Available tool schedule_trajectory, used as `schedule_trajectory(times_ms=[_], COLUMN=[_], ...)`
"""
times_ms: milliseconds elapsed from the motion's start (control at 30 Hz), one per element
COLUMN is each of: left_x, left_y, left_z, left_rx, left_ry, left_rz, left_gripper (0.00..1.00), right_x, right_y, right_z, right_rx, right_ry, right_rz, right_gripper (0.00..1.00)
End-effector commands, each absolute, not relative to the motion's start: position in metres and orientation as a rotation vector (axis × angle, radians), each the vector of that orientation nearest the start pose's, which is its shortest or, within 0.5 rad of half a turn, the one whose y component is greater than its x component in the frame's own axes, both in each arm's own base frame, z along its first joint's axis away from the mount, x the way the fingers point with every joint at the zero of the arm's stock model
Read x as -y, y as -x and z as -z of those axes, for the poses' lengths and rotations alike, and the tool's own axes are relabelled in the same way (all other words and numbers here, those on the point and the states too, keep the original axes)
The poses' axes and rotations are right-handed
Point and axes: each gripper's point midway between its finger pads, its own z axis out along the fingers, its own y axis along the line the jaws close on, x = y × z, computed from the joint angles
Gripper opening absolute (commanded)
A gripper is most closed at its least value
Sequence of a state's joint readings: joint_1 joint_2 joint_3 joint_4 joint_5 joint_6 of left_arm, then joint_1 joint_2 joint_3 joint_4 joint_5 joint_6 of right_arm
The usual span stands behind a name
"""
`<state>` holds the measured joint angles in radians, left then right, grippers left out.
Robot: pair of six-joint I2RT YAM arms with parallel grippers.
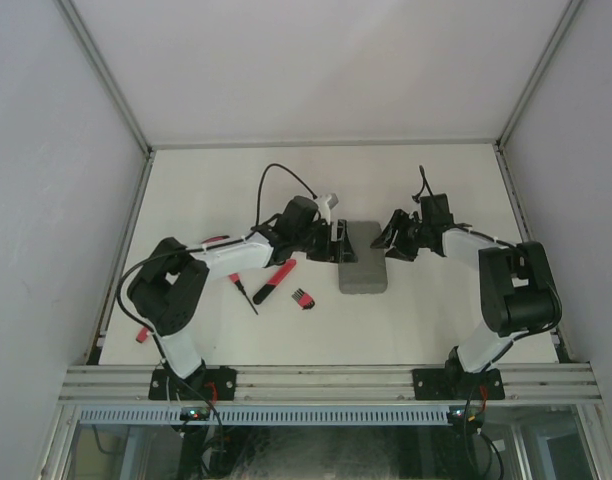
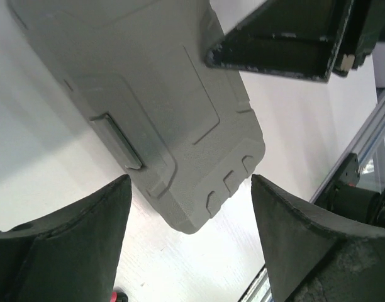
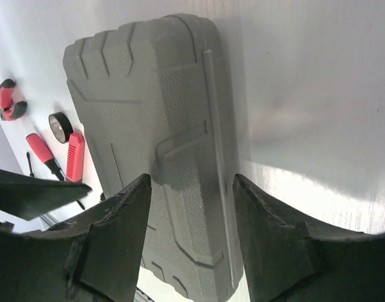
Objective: Sort the tools into containers
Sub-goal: Adjust the storage box at the center of the board.
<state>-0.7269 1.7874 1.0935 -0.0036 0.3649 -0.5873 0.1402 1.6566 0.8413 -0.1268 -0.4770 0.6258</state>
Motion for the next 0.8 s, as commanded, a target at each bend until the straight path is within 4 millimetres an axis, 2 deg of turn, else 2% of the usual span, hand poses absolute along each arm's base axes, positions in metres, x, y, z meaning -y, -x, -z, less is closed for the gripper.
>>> schedule_trajectory(times_ms=[0,200,367,500,767], left_x=[0.360,0.351,0.347,0.343,0.343], left_y=[-0.310,-0.330,-0.333,-0.337,-0.340], left_z=[-0.116,-0.108,-0.102,-0.098,-0.092], left_rx=[-2.340,-2.370,-2.382,-2.399,-2.422], left_ry=[-0.294,-0.186,-0.157,-0.139,-0.153], left_rz=[1.009,0.953,0.922,0.882,0.848], left_gripper=[0.80,0.77,0.70,0.63,0.52], right_x=[-0.149,-0.151,-0.153,-0.159,-0.158], right_y=[-0.347,-0.343,-0.341,-0.340,-0.340], right_z=[-0.072,-0.073,-0.068,-0.064,-0.057], right_rx=[-2.493,-2.502,-2.527,-2.545,-2.571], right_ry=[-0.328,-0.296,-0.251,-0.236,-0.212], right_rz=[-0.901,-0.874,-0.772,-0.755,-0.681], right_gripper=[0.57,0.57,0.55,0.53,0.52])
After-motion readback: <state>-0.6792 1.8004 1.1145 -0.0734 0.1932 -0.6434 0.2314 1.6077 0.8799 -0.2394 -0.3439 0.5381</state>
